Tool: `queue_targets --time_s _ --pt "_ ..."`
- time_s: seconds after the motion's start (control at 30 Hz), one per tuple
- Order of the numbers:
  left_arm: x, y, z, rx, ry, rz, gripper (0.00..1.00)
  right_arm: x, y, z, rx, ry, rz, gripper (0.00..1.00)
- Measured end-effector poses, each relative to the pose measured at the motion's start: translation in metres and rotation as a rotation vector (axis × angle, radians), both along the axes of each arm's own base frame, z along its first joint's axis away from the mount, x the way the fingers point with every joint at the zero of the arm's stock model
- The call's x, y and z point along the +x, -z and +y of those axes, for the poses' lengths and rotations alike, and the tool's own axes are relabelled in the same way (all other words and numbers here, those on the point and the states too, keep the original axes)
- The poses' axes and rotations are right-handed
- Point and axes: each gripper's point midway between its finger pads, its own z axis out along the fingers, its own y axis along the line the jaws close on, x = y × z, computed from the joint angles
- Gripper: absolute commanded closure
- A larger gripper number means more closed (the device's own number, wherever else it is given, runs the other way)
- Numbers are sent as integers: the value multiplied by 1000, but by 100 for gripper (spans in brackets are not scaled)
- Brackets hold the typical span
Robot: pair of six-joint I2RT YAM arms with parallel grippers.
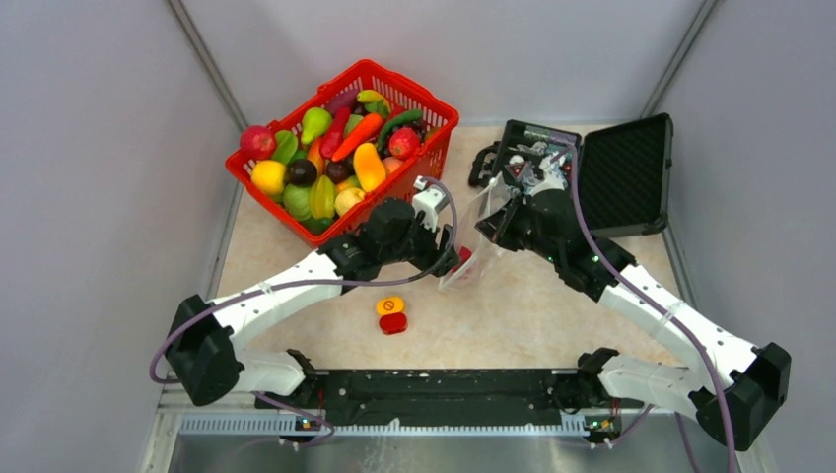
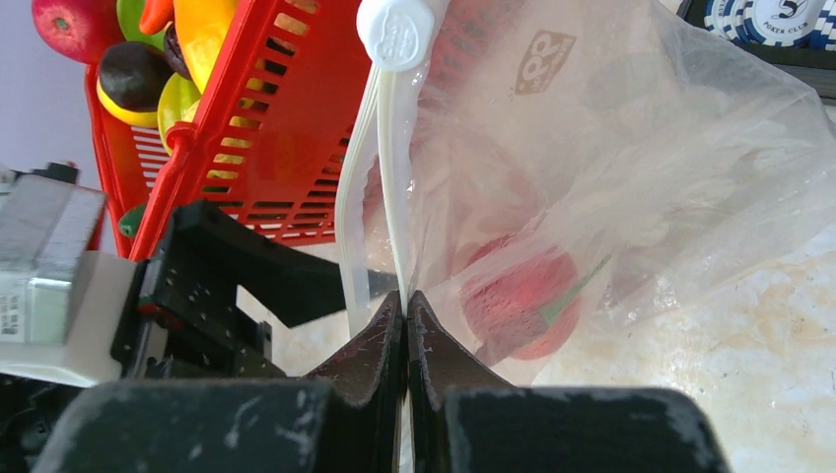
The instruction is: Place the food in the zip-top bag and seal the zipper
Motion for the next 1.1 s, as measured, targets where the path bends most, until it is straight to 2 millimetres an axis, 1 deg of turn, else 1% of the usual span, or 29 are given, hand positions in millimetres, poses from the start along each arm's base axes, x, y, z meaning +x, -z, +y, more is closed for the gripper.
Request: queue_targets --time_s 0.1,0.13,0.23,0.27,0.3,0.37,0.43,0.5,0.53,0.57,0.63,0.7,0.77,0.8,0.83,0.87,0.93,1.0,1.07,1.1 --pt "-8 13 2 8 -2 57 47 0 0 0 0 0 0 100" --pt "-11 16 3 7 3 73 60 0 0 0 0 0 0 100" --pt "-18 20 2 7 16 111 88 0 0 0 -1 0 0 100" --pt "-20 21 2 6 24 124 96 0 0 0 -1 0 0 100" --pt "-23 22 2 11 33 136 100 0 0 0 -2 0 0 100" --pt "-27 22 3 18 42 162 100 1 1 -1 -9 2 -3 100" --pt "-31 13 2 25 58 177 100 1 3 -3 -29 4 -6 100" --pt "-33 -12 0 24 78 181 100 0 7 -6 -63 -10 -13 100" --pt "-34 -30 0 19 89 178 100 -2 7 -6 -82 -28 -20 100" --pt "-35 -53 -2 2 102 161 100 -4 6 -6 -96 -48 -31 100" --pt "-34 -95 -3 -46 119 89 100 -12 -2 -4 -107 -118 -73 100" --pt "-36 -116 5 -49 115 47 100 -18 -9 -4 -128 -168 -105 100" --pt "-37 -127 11 -32 111 32 100 -17 -15 -7 -155 -164 -106 100" --pt "-36 -129 11 -20 115 26 100 -15 -18 -8 -165 -155 -109 100" --pt "-34 -127 11 -9 112 26 100 -14 -18 -10 -170 -148 -112 100" --pt "-31 -121 12 13 103 32 100 -15 -18 -11 -173 -141 -112 100" --pt "-29 -105 12 59 98 64 100 -16 -16 -19 -154 -102 -126 100" --pt "-29 -86 6 95 122 120 100 -23 -15 -34 -115 -48 -162 100" --pt "-33 -70 -3 115 167 168 100 -32 -20 -41 -90 -47 -203 100" --pt "-34 -64 -6 126 179 182 100 -35 -26 -41 -89 -60 -222 100"
